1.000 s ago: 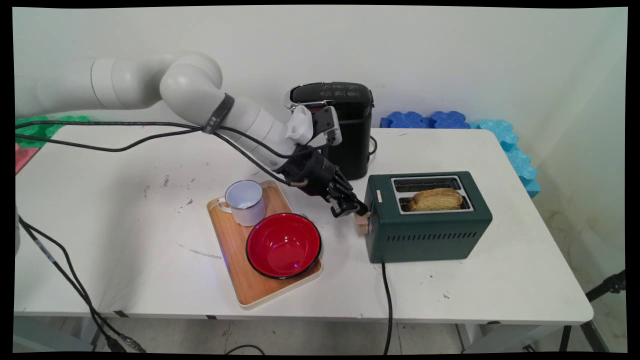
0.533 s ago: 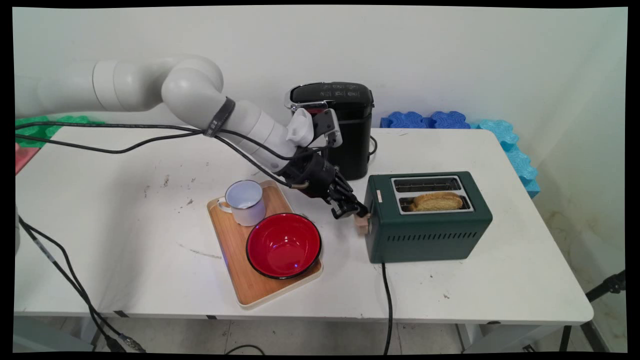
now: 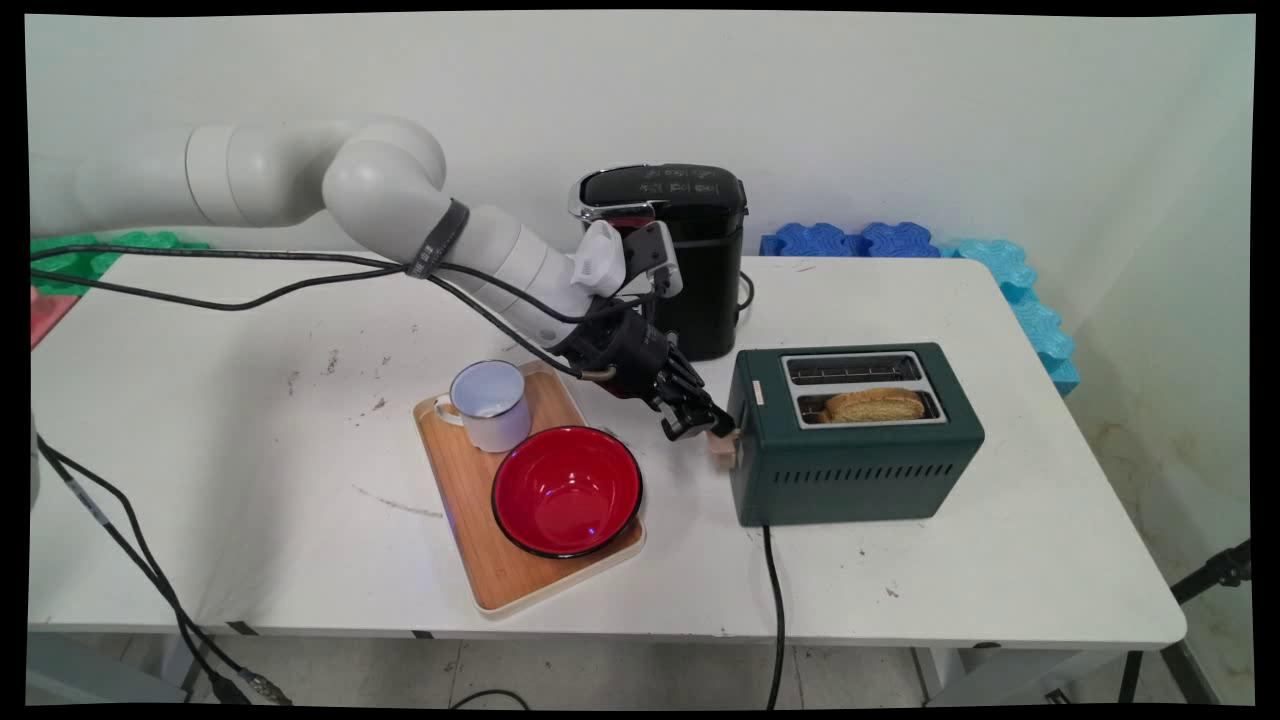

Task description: Press the toaster switch

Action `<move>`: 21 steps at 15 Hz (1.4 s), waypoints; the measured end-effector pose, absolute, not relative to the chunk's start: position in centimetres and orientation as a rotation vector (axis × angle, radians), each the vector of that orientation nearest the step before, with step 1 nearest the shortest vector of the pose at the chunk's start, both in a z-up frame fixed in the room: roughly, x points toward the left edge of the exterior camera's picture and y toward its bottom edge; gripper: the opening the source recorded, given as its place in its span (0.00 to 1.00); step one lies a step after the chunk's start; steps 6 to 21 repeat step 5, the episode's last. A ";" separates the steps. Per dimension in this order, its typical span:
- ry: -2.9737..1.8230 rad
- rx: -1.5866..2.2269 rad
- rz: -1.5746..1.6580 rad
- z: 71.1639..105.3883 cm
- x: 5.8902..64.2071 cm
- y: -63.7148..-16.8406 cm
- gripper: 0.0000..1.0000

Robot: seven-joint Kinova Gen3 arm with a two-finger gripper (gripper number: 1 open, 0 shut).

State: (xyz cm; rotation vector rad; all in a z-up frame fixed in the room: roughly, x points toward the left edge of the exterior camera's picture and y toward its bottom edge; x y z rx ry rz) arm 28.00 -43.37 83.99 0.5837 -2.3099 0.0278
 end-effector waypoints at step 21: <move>-2.310 0.585 0.023 83.8 28.1 -43.2 0.00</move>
